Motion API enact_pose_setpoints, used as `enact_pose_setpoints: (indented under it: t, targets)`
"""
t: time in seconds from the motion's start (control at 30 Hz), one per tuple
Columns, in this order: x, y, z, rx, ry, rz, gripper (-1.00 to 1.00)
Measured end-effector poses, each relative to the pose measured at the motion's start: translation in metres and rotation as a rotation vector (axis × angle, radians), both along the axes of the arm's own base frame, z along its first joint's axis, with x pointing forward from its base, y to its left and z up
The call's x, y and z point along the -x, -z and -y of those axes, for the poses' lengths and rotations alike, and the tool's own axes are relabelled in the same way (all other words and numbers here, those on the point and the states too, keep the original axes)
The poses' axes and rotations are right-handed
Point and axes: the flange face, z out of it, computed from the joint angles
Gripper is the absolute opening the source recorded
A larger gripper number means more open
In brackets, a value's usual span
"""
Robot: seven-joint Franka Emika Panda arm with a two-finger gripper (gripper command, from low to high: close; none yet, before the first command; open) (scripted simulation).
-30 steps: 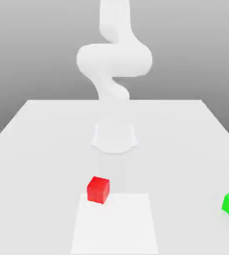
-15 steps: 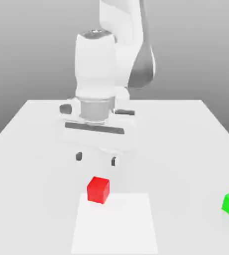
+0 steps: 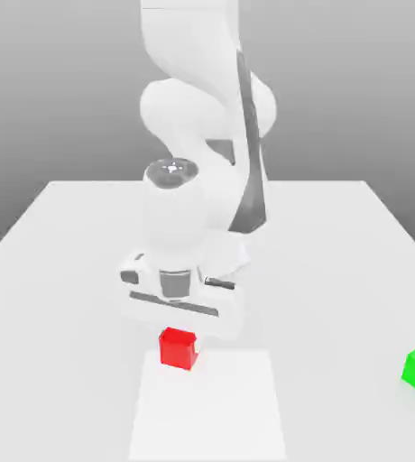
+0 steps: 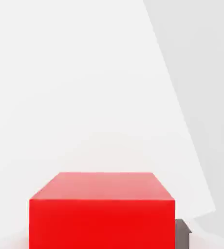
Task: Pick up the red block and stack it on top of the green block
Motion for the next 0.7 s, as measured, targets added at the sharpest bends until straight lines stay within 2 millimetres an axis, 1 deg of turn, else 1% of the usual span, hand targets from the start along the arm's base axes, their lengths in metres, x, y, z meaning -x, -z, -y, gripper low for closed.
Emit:
enact_pose_setpoints:
  t: [0.23,0.27,0.3,0.37,0.4,0.43,0.5,0.6,0.7]
  targets:
    - [0.000,-0.051,0.000,0.000,0.000,0.000,-1.00]
    - [-0.006,-0.056,-0.008,0.002,-0.010,-0.001,-1.00]
    - [-0.015,-0.060,-0.020,0.006,-0.026,-0.002,-1.00]
    - [-0.036,-0.066,-0.056,0.014,-0.066,-0.003,-1.00]
    - [-0.046,-0.068,-0.080,0.017,-0.097,-0.003,-1.00]
    - [-0.053,-0.070,-0.113,0.019,-0.145,-0.003,-1.00]
    - [-0.063,-0.075,-0.167,0.022,-0.199,-0.001,-1.00]
    - [-0.065,-0.082,-0.248,0.019,-0.264,0.001,-1.00]
    - [-0.054,-0.090,-0.327,0.010,-0.310,0.002,-1.00]
